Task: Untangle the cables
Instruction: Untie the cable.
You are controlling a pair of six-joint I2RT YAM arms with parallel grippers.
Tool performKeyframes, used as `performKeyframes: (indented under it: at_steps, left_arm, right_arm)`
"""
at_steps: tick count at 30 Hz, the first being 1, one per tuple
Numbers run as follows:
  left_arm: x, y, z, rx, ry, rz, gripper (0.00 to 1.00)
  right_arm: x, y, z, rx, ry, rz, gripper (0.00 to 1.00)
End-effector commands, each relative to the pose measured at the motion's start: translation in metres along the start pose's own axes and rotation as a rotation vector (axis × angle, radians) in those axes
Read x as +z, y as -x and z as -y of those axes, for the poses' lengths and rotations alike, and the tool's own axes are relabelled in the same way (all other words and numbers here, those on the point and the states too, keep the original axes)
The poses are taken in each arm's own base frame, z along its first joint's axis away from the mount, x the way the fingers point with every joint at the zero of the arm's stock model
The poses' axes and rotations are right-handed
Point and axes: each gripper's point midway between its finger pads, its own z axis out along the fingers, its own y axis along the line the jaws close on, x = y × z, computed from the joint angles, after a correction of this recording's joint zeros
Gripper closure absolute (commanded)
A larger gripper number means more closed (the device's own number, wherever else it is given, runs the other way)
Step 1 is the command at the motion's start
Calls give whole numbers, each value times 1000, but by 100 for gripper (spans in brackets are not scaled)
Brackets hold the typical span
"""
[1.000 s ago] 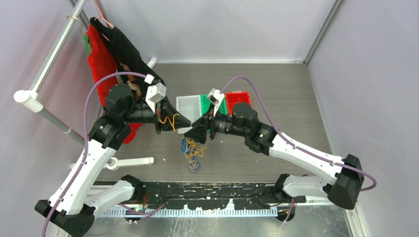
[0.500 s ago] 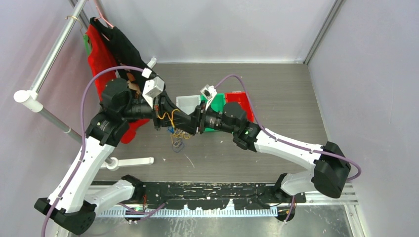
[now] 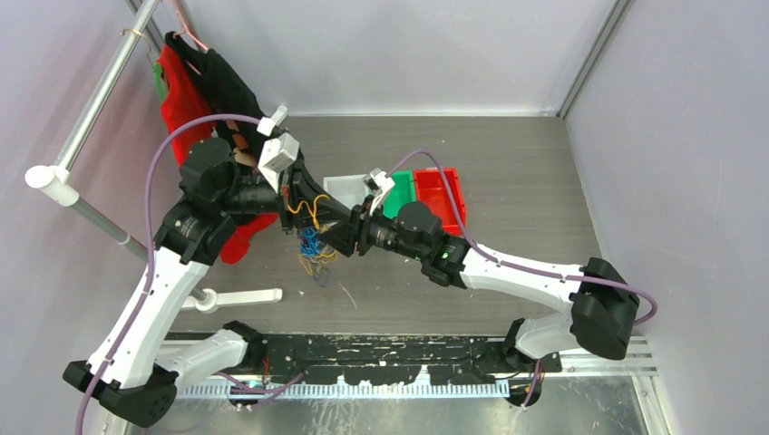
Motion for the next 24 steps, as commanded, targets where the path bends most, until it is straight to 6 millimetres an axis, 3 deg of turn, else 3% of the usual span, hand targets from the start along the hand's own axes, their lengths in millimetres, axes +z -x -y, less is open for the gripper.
performKeyframes:
  at_steps: [1, 9, 18, 24]
  left_arm:
    - [-2, 29, 18, 68, -52, 44, 100]
    - [-3, 65, 26, 148, -60, 88, 100]
    - [-4, 100, 29, 270, -43, 134, 100]
    - [-8, 138, 29, 401, 10, 197, 100]
  right_arm:
    - [-2, -12, 29, -44, -129, 27, 55]
    - [-23, -58, 66, 13, -244, -36, 56]
    - [-51, -87, 91, 41, -341, -92, 53]
    - [-79, -100, 105, 29, -433, -149, 46]
